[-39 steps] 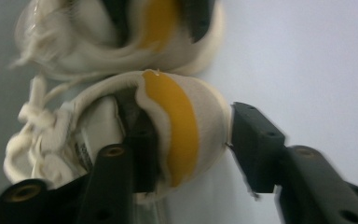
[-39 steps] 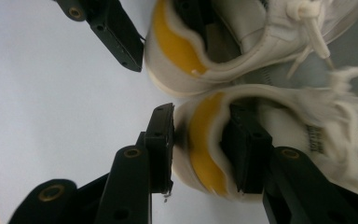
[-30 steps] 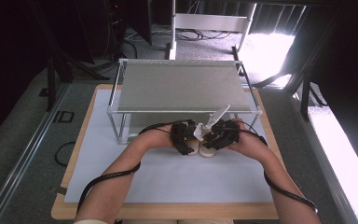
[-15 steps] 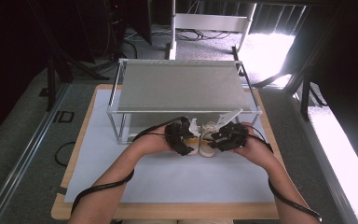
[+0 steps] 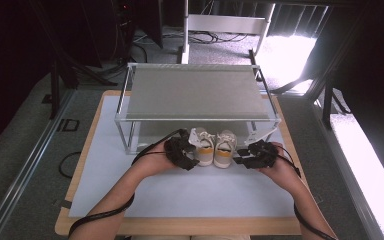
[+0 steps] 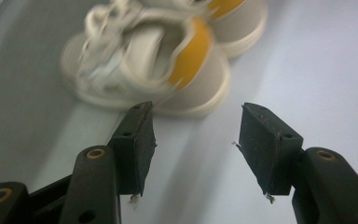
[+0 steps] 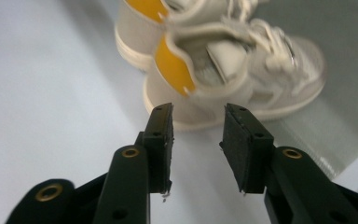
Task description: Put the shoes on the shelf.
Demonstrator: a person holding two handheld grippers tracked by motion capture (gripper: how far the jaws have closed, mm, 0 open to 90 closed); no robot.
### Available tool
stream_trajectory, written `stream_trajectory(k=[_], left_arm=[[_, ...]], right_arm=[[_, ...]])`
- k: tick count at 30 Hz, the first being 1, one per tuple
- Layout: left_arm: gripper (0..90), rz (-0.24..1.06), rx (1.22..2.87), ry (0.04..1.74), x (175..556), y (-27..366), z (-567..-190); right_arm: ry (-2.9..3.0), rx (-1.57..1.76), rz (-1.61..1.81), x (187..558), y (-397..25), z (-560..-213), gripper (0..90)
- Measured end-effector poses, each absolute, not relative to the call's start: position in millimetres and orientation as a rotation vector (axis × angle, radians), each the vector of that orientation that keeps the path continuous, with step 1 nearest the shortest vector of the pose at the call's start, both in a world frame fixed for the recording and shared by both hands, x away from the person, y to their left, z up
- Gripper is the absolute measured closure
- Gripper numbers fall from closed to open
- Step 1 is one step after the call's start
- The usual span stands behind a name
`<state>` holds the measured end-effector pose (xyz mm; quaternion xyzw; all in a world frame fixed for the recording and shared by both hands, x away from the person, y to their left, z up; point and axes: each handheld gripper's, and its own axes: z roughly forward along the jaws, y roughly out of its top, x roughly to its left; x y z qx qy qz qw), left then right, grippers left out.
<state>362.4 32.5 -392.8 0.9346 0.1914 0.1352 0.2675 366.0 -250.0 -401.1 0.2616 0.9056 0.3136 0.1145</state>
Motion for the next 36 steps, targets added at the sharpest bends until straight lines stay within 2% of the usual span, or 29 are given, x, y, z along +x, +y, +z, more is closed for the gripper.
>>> stream_trajectory(k=[7, 11, 17, 29, 34, 35, 36], left_arm=[[45.1, 0.398, 2.476, 0.671, 379.2, 45.2, -416.4], [45.2, 0.418, 2.428, 0.774, 392.6, 45.5, -426.7], [45.1, 0.434, 2.400, 0.799, 403.3, 37.3, -435.7], [45.1, 0.470, 2.410, 0.779, 408.9, 32.6, -436.9], [45.0, 0.468, 2.397, 0.783, 408.8, 34.1, -438.1], [44.9, 0.469, 2.395, 0.787, 408.1, 34.7, -438.4], [44.9, 0.479, 2.393, 0.789, 406.6, 35.6, -438.4]], right_arm=[[2.559, 0.895, 0.915, 374.3, -260.9, -420.4, 73.2], [2.483, 0.973, 0.935, 381.8, -262.1, -430.3, 72.7], [2.388, 1.031, 0.965, 389.0, -259.3, -442.5, 71.5], [2.359, 1.078, 1.009, 399.1, -244.2, -451.2, 83.8], [2.362, 1.102, 1.031, 403.5, -243.0, -451.8, 83.6], [2.344, 1.135, 1.044, 404.0, -246.5, -452.8, 76.6], [2.338, 1.146, 1.049, 403.5, -247.8, -453.1, 74.2]])
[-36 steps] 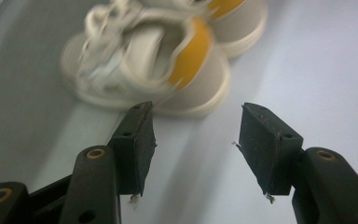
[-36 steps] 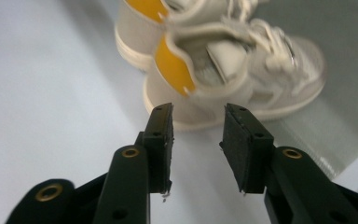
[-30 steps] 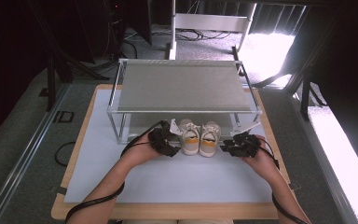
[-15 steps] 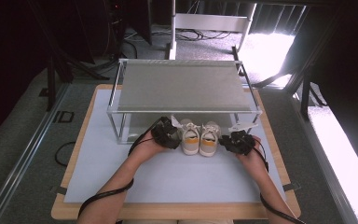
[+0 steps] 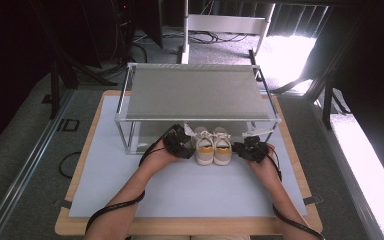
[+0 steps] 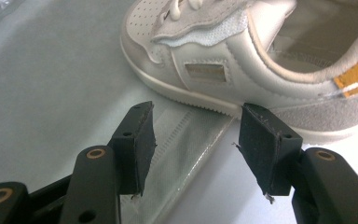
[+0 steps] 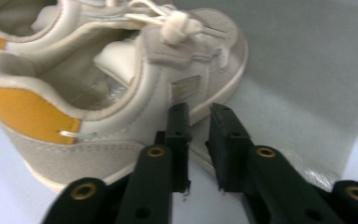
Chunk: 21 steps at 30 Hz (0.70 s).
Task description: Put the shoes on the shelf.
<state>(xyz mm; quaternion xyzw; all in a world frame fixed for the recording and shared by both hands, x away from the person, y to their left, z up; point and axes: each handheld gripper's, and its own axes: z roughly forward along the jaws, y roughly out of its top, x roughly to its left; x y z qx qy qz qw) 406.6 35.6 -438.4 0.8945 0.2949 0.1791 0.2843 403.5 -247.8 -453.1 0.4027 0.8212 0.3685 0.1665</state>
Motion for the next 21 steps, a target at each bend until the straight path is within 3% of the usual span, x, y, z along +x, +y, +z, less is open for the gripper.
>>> stream_trajectory(k=[7, 16, 21], left_arm=[[44.9, 0.455, 2.402, 0.793, 383.9, 44.1, -436.2], [45.0, 0.421, 2.333, 0.745, 345.2, 32.1, -421.2], [45.0, 0.379, 2.321, 0.716, 334.2, 22.1, -420.9]], right_arm=[[2.363, 1.086, 1.017, 387.4, -255.6, -450.5, 64.1], [2.333, 1.051, 1.130, 351.3, -255.3, -436.8, 63.9], [2.337, 1.047, 1.177, 337.5, -246.0, -437.4, 68.1]])
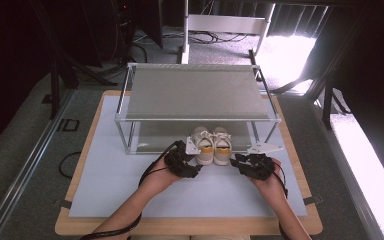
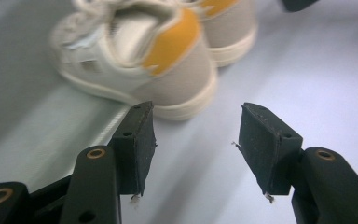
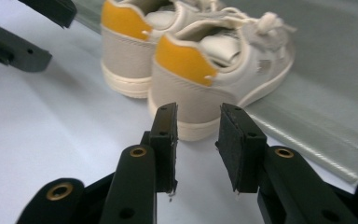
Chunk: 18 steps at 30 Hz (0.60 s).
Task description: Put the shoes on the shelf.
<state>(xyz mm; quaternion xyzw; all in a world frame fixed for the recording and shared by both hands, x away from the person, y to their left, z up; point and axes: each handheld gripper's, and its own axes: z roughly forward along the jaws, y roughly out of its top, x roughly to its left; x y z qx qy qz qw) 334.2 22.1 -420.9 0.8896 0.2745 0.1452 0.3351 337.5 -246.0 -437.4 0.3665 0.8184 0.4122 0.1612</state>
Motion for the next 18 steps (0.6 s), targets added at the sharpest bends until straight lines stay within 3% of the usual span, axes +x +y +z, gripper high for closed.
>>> stream_trajectory(k=[18], left_arm=[[45.7, 0.413, 2.311, 0.738, 344.3, 5.8, -432.1]], right_arm=[[2.330, 1.101, 1.150, 344.9, -235.4, -447.2, 70.8]])
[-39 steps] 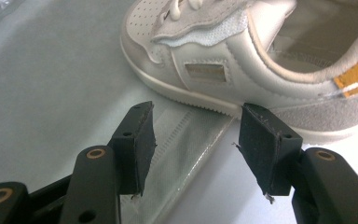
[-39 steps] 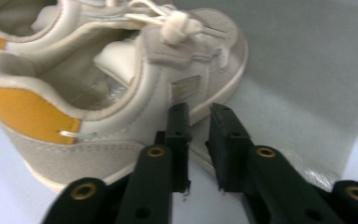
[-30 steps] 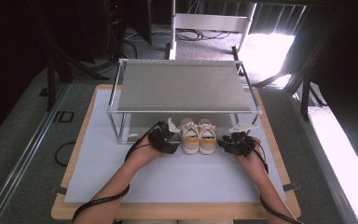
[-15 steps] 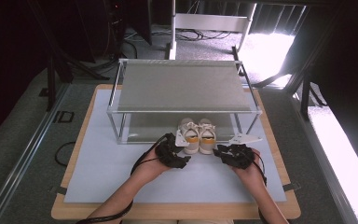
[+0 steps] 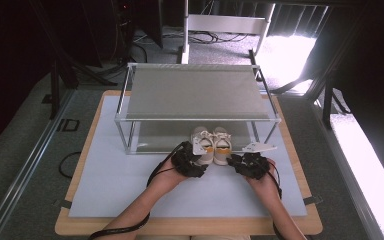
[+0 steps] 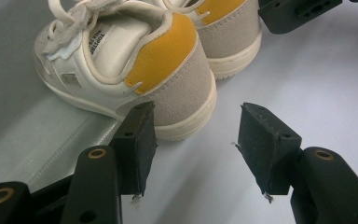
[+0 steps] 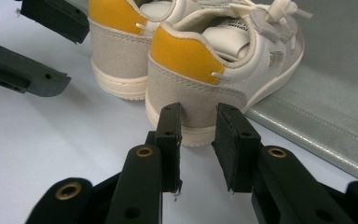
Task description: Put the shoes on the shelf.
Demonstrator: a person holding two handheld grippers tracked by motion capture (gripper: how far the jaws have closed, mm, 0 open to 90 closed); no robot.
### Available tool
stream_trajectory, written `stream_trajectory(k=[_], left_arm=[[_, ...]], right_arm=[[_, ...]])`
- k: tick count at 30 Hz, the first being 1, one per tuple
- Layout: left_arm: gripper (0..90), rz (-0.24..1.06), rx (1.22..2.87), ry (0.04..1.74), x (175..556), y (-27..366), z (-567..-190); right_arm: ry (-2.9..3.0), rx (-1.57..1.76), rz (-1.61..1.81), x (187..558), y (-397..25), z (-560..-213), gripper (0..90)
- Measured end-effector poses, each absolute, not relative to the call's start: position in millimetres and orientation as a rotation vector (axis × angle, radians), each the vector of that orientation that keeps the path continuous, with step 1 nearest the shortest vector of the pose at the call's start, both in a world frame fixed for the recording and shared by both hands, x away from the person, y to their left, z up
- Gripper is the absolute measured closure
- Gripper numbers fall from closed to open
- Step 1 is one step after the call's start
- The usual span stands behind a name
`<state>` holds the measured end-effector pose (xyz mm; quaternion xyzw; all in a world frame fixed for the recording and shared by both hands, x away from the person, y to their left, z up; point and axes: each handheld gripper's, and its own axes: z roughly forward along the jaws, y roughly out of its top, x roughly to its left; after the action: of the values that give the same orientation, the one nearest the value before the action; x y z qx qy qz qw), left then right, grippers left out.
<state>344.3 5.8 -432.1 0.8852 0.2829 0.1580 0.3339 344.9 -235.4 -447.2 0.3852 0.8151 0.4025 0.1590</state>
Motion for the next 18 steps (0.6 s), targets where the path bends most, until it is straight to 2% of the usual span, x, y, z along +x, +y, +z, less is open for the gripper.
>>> stream_trajectory(k=[6, 18], left_arm=[[45.8, 0.449, 2.316, 0.747, 349.6, 8.6, -434.6], [45.7, 0.463, 2.295, 0.764, 366.8, 8.1, -437.9]], right_arm=[[2.319, 1.109, 1.148, 348.6, -231.1, -448.5, 66.1], [2.281, 1.143, 1.112, 363.4, -224.0, -449.4, 65.2]])
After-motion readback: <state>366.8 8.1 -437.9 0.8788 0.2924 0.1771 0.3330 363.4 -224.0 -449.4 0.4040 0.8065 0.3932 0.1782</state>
